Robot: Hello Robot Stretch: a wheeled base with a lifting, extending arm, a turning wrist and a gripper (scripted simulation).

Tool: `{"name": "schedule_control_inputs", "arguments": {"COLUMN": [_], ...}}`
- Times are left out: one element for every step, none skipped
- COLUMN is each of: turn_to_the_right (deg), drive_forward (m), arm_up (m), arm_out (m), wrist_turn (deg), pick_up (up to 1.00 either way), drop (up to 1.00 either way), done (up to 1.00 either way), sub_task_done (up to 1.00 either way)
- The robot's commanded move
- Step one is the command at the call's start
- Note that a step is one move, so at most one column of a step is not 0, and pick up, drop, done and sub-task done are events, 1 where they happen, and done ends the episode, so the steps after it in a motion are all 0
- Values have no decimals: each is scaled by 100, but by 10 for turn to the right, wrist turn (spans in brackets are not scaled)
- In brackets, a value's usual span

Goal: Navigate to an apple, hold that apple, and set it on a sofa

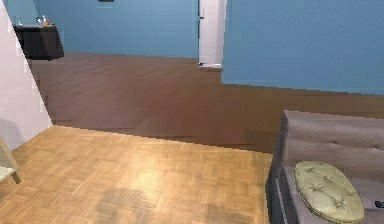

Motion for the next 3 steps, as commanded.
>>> {"name": "schedule_control_inputs", "arguments": {"turn_to_the_right": [0,0,0], "drive_forward": [0,0,0], "arm_up": [0,0,0], "arm_out": [0,0,0], "wrist_turn": [450,450,450], "pick_up": [0,0,0], "drop": [0,0,0], "done": [0,0,0], "sub_task_done": [0,0,0]}}
